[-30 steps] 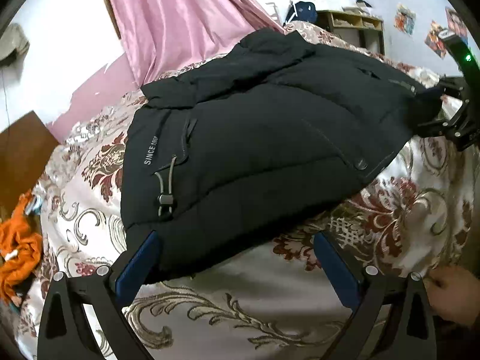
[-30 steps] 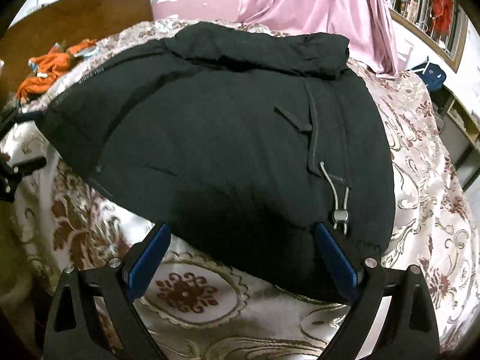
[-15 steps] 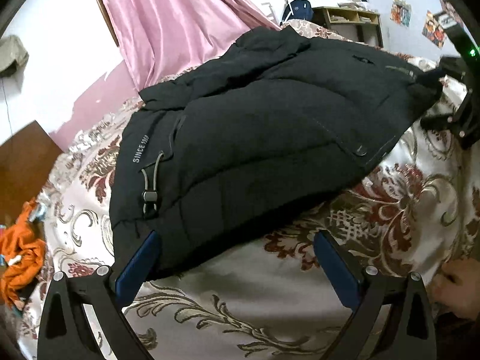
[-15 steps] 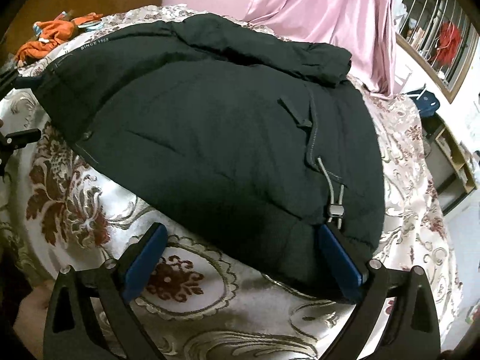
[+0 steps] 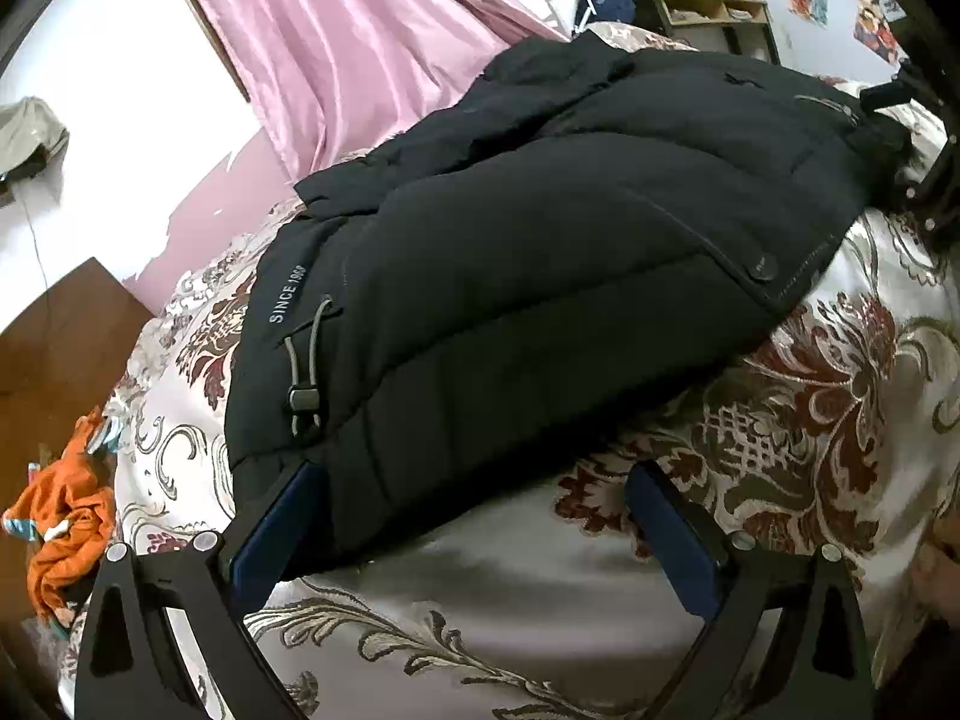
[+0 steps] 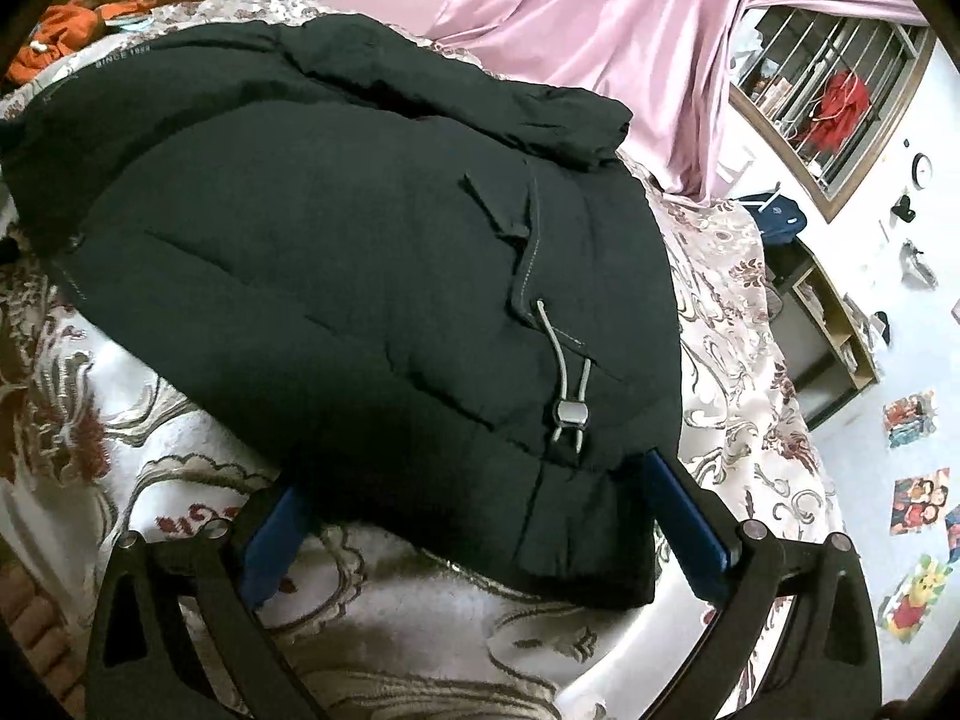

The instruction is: Fold large clothes

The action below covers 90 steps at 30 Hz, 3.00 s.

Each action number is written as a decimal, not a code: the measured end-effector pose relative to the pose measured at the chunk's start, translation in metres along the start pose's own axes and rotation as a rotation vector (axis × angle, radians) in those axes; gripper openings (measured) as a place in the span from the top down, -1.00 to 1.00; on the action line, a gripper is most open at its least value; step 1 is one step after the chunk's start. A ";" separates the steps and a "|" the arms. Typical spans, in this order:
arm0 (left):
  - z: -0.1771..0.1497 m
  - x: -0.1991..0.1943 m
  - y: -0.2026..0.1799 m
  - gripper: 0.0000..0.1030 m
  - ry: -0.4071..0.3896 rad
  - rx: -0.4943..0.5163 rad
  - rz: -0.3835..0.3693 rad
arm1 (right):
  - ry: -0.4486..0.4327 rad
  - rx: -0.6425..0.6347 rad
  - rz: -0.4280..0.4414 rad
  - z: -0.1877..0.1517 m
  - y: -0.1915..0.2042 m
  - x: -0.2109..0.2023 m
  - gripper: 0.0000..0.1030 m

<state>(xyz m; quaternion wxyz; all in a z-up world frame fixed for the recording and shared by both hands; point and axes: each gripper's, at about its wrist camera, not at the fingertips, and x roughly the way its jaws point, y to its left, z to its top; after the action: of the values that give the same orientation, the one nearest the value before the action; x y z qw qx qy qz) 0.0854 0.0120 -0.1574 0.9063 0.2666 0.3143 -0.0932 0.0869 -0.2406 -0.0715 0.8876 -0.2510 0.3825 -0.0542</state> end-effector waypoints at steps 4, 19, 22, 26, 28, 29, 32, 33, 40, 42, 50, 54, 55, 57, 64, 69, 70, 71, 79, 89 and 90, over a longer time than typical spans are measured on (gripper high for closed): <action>0.000 -0.005 -0.004 -0.99 -0.034 0.012 0.052 | -0.040 -0.015 -0.059 0.007 0.006 -0.004 -0.96; 0.033 0.007 0.033 -0.99 -0.061 -0.085 0.117 | -0.149 0.015 -0.057 0.041 -0.013 -0.010 -0.96; 0.042 0.000 0.042 -0.95 -0.094 -0.078 0.112 | -0.161 0.039 -0.046 0.044 -0.021 -0.010 -0.96; 0.064 -0.010 0.050 -0.85 -0.147 -0.006 0.106 | -0.197 0.121 0.013 0.059 -0.042 -0.018 -0.95; 0.078 -0.014 0.061 -0.80 -0.161 -0.010 0.080 | -0.227 0.160 0.048 0.073 -0.056 -0.023 -0.95; 0.086 -0.015 0.067 -0.79 -0.164 -0.020 0.065 | -0.235 0.173 0.060 0.077 -0.060 -0.025 -0.95; 0.104 -0.015 0.084 -0.76 -0.149 -0.061 0.028 | -0.250 0.214 0.103 0.095 -0.080 -0.023 -0.95; 0.109 -0.014 0.091 -0.75 -0.140 -0.081 0.014 | -0.252 0.228 0.125 0.101 -0.086 -0.021 -0.95; 0.122 -0.006 0.123 -0.74 -0.110 -0.256 -0.031 | -0.228 0.356 0.250 0.129 -0.128 0.004 -0.93; 0.123 -0.005 0.127 -0.74 -0.107 -0.283 -0.033 | -0.213 0.397 0.282 0.134 -0.137 0.012 -0.92; 0.133 -0.012 0.124 -0.74 -0.120 -0.245 0.030 | -0.209 0.377 0.245 0.136 -0.136 0.020 -0.92; 0.132 -0.016 0.113 -0.45 -0.123 -0.196 0.034 | -0.240 0.226 0.143 0.127 -0.110 0.004 -0.52; 0.130 -0.017 0.108 -0.37 -0.121 -0.180 0.036 | -0.251 0.159 0.100 0.124 -0.098 -0.001 -0.43; 0.126 -0.019 0.099 -0.22 -0.116 -0.148 0.048 | -0.268 0.054 0.042 0.118 -0.079 -0.009 -0.26; 0.113 -0.024 0.065 0.01 -0.091 -0.022 0.091 | -0.218 -0.040 0.060 0.093 -0.039 -0.009 0.38; 0.106 -0.025 0.051 0.57 -0.028 0.033 0.009 | -0.163 -0.005 0.123 0.080 -0.028 -0.009 0.68; 0.104 -0.026 0.050 0.65 -0.023 0.044 0.003 | -0.162 -0.007 0.122 0.076 -0.027 -0.010 0.73; 0.102 -0.027 0.048 0.68 -0.021 0.051 -0.001 | -0.162 -0.009 0.125 0.074 -0.025 -0.012 0.75; 0.095 -0.055 0.060 0.82 -0.026 -0.068 -0.062 | -0.259 0.078 0.108 0.071 -0.033 -0.050 0.84; 0.103 -0.146 0.085 0.84 -0.159 -0.079 -0.068 | -0.368 0.190 0.184 0.058 -0.075 -0.131 0.86; 0.103 -0.156 0.084 0.84 -0.173 -0.065 -0.067 | -0.378 0.196 0.183 0.056 -0.079 -0.139 0.86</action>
<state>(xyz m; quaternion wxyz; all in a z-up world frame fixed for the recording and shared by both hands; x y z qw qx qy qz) 0.0446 0.0271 0.0434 0.9347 0.2172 0.2463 -0.1360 0.0363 -0.2465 0.0897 0.9648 -0.1337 0.2233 0.0377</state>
